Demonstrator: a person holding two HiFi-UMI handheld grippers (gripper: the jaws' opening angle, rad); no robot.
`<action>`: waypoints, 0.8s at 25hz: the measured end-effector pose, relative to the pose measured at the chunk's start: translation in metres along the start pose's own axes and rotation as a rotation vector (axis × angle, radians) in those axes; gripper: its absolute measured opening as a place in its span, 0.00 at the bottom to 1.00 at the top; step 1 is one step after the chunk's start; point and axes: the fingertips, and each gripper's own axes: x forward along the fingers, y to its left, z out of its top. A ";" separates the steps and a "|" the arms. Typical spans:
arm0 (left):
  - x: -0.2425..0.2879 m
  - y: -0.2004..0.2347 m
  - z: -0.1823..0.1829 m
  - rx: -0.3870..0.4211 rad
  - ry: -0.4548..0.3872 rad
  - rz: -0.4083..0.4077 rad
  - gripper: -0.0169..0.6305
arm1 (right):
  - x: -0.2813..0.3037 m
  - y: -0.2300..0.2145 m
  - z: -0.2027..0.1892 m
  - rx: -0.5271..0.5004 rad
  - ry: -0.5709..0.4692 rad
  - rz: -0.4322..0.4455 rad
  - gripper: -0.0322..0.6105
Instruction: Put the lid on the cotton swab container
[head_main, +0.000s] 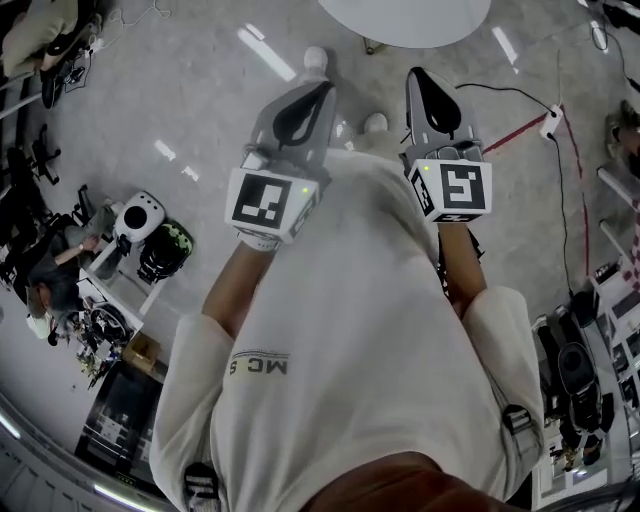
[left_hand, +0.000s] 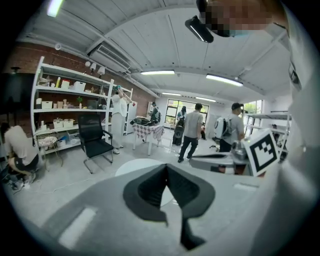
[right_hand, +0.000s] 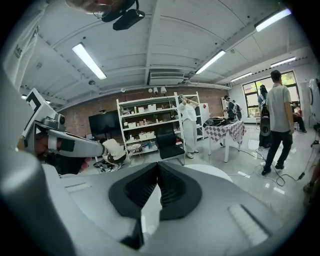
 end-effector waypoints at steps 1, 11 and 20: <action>0.007 0.014 0.004 -0.002 0.000 -0.010 0.03 | 0.013 0.001 0.004 0.000 0.002 -0.010 0.05; 0.108 0.159 0.079 0.030 0.003 -0.207 0.03 | 0.171 -0.024 0.067 0.011 0.040 -0.188 0.05; 0.163 0.223 0.102 0.014 0.053 -0.315 0.03 | 0.248 -0.054 0.095 0.029 0.068 -0.309 0.05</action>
